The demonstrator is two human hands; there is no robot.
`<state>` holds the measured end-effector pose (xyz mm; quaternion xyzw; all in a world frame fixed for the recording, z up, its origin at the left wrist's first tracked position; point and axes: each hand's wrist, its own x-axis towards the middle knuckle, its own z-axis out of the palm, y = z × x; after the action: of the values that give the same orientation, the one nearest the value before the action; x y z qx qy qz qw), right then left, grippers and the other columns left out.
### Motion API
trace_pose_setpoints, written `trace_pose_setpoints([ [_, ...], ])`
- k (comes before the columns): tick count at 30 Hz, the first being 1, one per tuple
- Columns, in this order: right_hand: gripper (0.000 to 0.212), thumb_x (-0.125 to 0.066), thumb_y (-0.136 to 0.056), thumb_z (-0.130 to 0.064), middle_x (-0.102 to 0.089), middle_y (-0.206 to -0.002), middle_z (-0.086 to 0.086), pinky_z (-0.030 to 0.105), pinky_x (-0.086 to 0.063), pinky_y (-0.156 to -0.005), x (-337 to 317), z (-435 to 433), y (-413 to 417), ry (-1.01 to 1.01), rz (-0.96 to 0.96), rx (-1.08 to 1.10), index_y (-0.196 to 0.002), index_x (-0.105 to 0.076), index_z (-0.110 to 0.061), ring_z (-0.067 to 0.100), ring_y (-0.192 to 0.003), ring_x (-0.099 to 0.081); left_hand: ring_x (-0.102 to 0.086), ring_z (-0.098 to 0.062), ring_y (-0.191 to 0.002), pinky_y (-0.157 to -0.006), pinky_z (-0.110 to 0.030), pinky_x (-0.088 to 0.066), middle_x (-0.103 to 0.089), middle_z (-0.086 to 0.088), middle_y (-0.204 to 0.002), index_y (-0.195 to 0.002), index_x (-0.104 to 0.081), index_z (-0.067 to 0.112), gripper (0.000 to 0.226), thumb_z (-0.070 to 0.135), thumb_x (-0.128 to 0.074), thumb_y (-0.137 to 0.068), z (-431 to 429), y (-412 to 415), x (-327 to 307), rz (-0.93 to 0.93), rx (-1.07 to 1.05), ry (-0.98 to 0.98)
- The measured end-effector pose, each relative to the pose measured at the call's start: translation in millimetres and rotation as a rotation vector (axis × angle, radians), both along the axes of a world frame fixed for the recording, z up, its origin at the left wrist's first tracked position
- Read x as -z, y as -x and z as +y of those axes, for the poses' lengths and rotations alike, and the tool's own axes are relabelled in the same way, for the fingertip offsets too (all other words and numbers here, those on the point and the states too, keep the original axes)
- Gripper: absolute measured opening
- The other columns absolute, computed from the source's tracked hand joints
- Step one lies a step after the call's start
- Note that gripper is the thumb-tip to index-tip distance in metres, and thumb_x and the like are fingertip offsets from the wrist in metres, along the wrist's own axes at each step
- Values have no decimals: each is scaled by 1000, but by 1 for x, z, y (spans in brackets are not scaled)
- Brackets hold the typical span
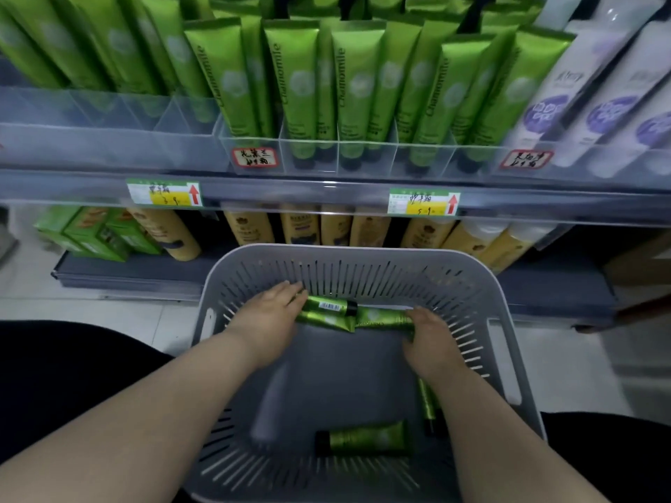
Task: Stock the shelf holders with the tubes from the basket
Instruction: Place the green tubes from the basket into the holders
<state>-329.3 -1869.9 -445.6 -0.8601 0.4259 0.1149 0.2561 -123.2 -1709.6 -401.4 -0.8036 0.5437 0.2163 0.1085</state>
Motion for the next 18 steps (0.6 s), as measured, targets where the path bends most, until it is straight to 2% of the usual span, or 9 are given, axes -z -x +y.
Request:
trace_pose_setpoints([
  [3,59,-41,-95,-11,-9,-159,3,31,-8,-120,12,-4,-3,31,58,-40,-149,-20,-13,20,-146,-4,-3,-16,-144,-115,-30,-7,-1,2,-158,-150,-1,18,65,20,-37,-96,-6,-2,12,-2,-27,-53],
  [6,60,-38,-95,-9,2,-159,0,32,-5,-120,21,-6,-4,16,88,-40,-150,-15,-16,18,-146,5,-10,-22,-141,-114,-32,-11,-9,-3,-155,-150,-2,15,67,20,-39,-94,-11,-3,27,-65,-20,-104],
  [9,61,-41,-94,-11,-10,-158,3,31,-9,-119,25,-8,-4,47,134,-63,-149,-17,-13,21,-146,-6,-25,-27,-129,-108,-35,-23,-25,-8,-142,-148,-14,13,63,19,-41,-92,-20,-1,35,-178,19,-110],
  [12,53,-43,-92,-16,-32,-145,9,36,-25,-112,26,-12,-6,157,170,-81,-143,-30,-12,28,-133,-27,-32,-29,-120,-99,-37,-33,-31,-10,-131,-138,-35,14,47,14,-42,-91,-23,0,41,-206,28,-171],
  [15,46,-45,-93,-20,-37,-137,11,38,-31,-106,25,-12,-11,143,244,-90,-138,-38,-15,30,-126,-32,-34,-32,-121,-97,-40,-39,-29,-14,-133,-134,-33,12,45,6,-44,-90,-16,-1,51,-143,-82,-266],
  [18,46,-45,-89,-14,-42,-137,11,39,-30,-104,26,-6,-11,113,283,-84,-134,-38,-14,31,-125,-35,-38,-33,-123,-100,-42,-39,-32,-16,-134,-132,-33,10,45,3,-45,-89,-12,-1,61,-17,-214,-298],
])
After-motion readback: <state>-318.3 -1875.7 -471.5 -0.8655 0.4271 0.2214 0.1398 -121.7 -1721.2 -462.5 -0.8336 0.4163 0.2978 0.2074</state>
